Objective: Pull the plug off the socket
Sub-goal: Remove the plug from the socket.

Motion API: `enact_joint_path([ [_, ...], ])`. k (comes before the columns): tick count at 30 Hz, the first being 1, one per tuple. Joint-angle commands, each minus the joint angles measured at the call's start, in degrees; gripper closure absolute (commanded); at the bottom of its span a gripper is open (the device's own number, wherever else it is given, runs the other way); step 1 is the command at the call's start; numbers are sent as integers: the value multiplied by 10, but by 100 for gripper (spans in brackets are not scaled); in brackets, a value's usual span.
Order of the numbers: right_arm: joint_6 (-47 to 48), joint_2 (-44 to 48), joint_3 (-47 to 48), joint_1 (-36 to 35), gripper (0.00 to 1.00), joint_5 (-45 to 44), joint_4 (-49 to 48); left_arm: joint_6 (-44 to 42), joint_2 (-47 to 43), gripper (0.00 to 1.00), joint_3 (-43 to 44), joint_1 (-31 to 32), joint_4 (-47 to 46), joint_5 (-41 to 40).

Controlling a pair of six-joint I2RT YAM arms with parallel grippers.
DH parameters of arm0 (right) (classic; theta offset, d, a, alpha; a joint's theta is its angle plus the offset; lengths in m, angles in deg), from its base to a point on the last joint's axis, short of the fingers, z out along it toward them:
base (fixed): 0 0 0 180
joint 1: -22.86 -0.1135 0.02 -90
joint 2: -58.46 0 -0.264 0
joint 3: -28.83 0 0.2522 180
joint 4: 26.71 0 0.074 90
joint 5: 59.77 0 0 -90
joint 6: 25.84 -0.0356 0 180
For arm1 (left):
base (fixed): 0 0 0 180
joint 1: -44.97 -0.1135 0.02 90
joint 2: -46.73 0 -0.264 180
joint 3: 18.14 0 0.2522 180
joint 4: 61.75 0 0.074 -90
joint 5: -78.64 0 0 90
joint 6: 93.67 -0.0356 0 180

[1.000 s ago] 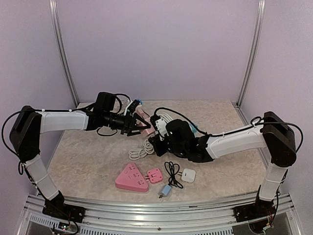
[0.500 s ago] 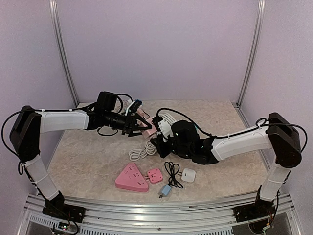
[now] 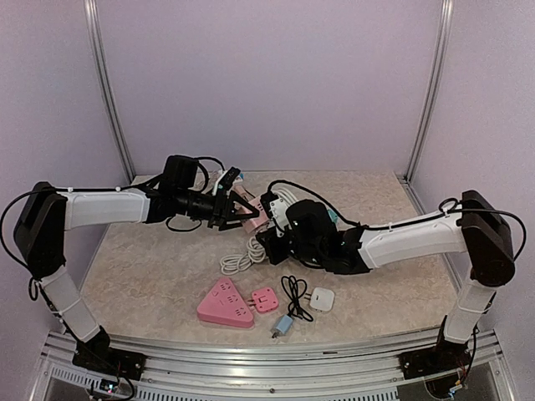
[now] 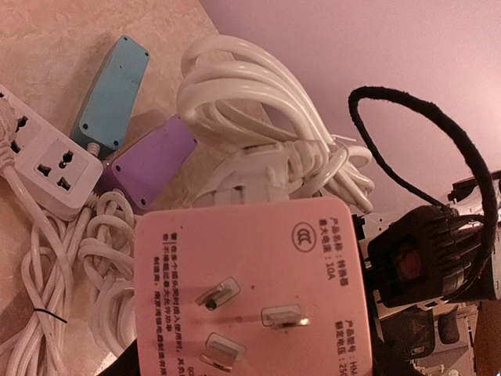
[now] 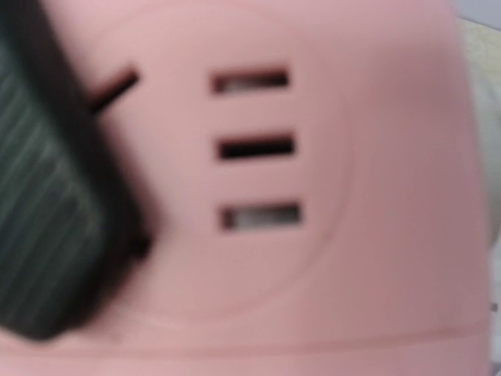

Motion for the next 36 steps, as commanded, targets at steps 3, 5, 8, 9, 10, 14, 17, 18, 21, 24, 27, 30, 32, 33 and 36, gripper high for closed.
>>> enact_joint_path([
  [3,-71,0,42,6,100,-75,34,-21,-34,84,-6,-11,-34,-21],
  [5,-81,-2,51,6,100,-82,47,-22,-34,84,-6,-11,-33,-21],
  [8,-94,-5,62,7,100,-90,61,-23,-34,85,-6,-11,-33,-21],
  [9,-96,-5,66,7,100,-92,65,-23,-34,86,-6,-11,-33,-21],
  [10,-97,-6,70,6,100,-93,66,-24,-34,86,-5,-11,-32,-21],
  [14,-92,-6,74,6,100,-91,61,-27,-33,86,-2,-12,-26,-18],
  [17,-65,-2,63,7,100,-76,40,-36,-30,85,7,-14,-12,-17],
  [18,-52,1,59,6,100,-69,34,-39,-27,85,11,-15,-5,-16],
  [21,-8,10,49,4,100,-57,22,-46,-21,85,20,-18,5,-9],
  [24,38,21,39,-3,100,-45,15,-54,-19,86,27,-21,14,-6],
  [27,83,25,37,-10,100,-32,19,-62,-18,86,33,-21,26,-6],
  [30,117,25,39,-23,100,-26,26,-68,-19,86,37,-22,29,-6],
  [32,132,23,42,-30,100,-20,30,-70,-19,86,38,-23,29,-6],
  [33,138,22,43,-32,100,-17,31,-71,-19,86,38,-23,29,-6],
  [36,152,19,45,-40,100,-10,32,-72,-20,87,38,-23,29,-7],
])
